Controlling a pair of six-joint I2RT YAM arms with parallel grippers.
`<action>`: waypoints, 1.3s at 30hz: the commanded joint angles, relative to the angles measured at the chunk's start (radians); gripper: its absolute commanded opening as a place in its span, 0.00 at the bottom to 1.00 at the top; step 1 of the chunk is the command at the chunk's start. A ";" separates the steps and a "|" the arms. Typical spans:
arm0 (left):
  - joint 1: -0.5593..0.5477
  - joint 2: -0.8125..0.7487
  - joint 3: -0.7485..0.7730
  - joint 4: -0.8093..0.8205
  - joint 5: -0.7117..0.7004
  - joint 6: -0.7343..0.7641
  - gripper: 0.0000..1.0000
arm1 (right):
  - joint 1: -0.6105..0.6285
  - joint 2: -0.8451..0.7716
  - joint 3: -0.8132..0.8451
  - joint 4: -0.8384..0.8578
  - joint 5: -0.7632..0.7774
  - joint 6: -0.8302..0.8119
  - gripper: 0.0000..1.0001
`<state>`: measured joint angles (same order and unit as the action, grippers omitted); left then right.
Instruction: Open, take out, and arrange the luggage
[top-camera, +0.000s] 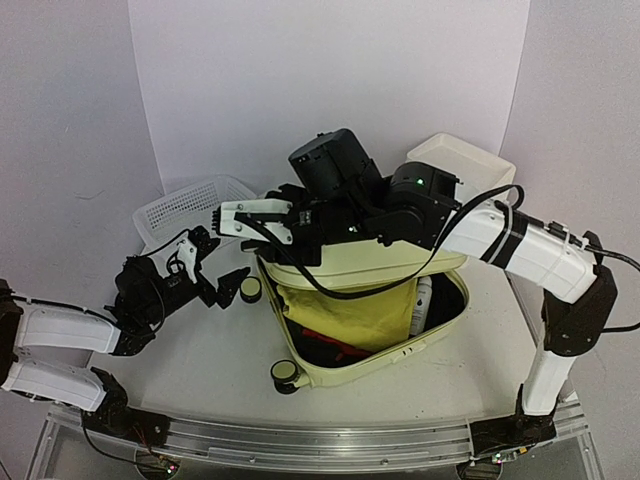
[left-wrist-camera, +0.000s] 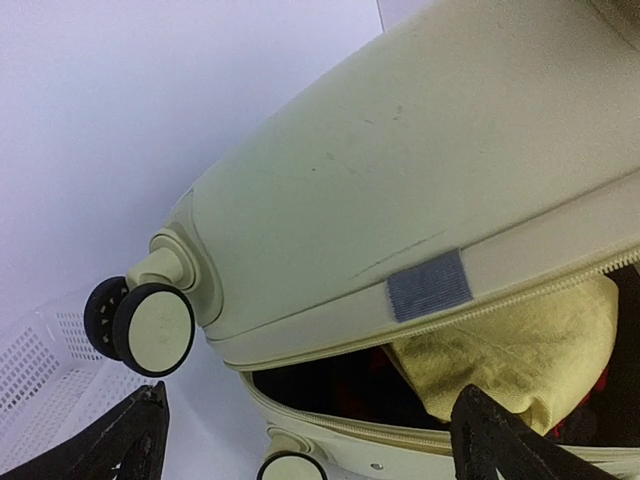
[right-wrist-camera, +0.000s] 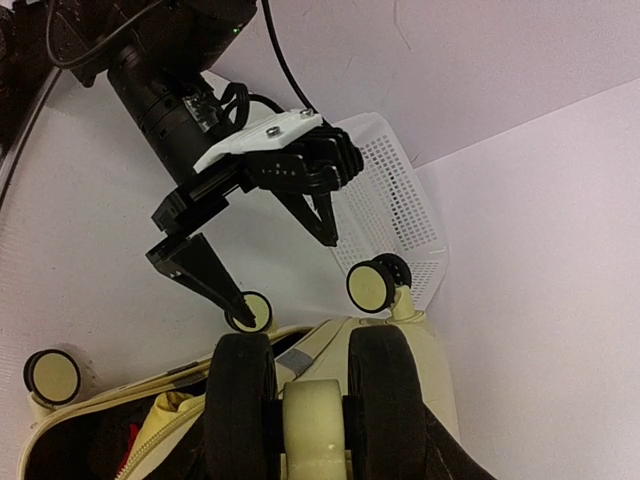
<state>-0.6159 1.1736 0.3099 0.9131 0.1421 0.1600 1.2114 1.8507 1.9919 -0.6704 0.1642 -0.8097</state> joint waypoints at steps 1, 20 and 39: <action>-0.056 0.024 0.053 0.015 -0.022 0.218 1.00 | -0.020 -0.025 0.130 0.325 -0.019 0.179 0.00; -0.126 0.165 0.309 0.014 -0.073 0.229 0.83 | -0.047 0.007 0.122 0.372 -0.063 0.227 0.00; -0.127 0.220 0.448 -0.018 -0.118 -0.017 0.03 | -0.063 -0.102 -0.022 0.429 0.016 0.233 0.72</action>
<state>-0.7425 1.4033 0.6247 0.7555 0.0738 0.2020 1.1454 1.8828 1.9736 -0.5259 0.1780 -0.6853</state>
